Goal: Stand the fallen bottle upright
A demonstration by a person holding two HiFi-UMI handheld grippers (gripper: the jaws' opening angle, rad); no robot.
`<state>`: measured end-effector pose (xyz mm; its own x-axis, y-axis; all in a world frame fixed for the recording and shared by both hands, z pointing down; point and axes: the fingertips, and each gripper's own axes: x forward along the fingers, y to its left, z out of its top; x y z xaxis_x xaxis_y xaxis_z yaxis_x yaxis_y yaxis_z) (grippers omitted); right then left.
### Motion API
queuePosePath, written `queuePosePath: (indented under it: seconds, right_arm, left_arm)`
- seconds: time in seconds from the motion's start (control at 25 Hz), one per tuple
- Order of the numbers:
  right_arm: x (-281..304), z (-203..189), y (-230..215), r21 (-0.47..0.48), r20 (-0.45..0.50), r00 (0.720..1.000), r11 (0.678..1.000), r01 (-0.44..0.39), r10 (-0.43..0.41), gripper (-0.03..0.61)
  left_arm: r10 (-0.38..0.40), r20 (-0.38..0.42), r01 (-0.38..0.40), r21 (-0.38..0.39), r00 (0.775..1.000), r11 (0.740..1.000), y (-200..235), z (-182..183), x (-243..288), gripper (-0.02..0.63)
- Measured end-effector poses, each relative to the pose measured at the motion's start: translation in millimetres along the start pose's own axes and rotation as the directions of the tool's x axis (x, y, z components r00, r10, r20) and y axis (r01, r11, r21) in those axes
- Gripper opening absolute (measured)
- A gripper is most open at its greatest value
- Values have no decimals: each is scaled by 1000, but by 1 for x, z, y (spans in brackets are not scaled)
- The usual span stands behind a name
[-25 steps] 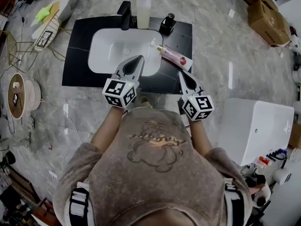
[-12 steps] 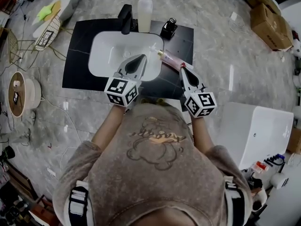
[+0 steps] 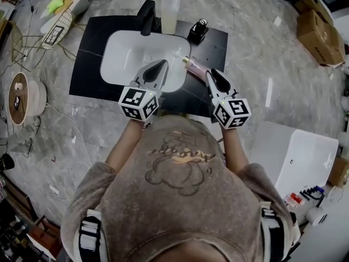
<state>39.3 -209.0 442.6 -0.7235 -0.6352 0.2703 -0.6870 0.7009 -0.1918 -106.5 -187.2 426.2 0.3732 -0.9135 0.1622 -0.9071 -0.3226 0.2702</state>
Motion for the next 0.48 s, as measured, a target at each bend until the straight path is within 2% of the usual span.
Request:
queuePosePath:
  seconds: [0.12,0.48]
  right_arm:
    - [6,5,-3,-4,3,1000,1000,-16,16,92]
    - [47,2,3,-41,-91,985,987,-153,149,299]
  left_arm:
    - [12,-1,-12,-4,1000,1000,2,-1,4,18]
    - [48,0,-48,-9,999,999,11,-1,4,18]
